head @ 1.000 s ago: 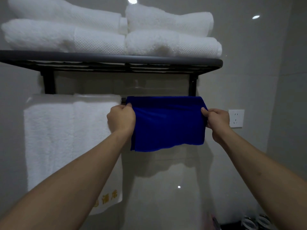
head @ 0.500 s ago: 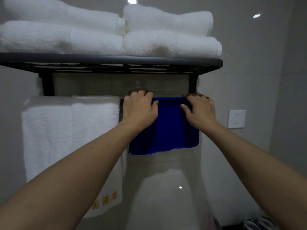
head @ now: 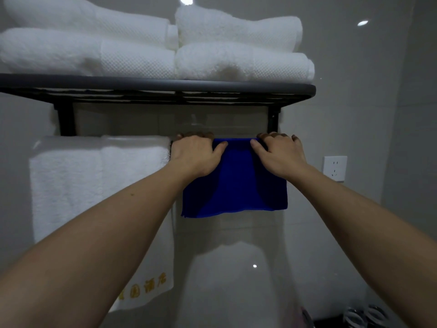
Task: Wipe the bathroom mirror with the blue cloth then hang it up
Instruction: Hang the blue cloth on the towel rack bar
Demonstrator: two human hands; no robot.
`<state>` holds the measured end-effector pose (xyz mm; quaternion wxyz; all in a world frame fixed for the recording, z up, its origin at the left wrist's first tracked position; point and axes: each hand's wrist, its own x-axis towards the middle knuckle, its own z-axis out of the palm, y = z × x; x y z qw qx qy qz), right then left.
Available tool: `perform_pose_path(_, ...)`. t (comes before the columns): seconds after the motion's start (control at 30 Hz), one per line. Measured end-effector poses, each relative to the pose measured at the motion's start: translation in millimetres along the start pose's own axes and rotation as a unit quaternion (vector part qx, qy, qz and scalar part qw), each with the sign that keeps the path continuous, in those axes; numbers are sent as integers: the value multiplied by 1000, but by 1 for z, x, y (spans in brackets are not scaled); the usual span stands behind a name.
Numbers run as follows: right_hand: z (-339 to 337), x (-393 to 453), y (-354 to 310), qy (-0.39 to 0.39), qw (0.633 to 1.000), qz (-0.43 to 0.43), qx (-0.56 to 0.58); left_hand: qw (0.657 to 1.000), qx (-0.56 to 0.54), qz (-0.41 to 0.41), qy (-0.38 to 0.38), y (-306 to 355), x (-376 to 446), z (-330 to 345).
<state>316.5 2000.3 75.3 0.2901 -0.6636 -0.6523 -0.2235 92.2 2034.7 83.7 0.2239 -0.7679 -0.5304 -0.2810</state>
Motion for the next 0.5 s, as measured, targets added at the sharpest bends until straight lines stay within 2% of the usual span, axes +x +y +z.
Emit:
perform_pose_path(0.1, -4, -6, -2, -12, 1000, 2, 2, 1000, -16, 0, -12, 1, -5, -9)
perform_pose_path(0.5, -33, -75, -29, -17, 1000, -1, 1, 998, -36, 26, 45, 1, -76, -54)
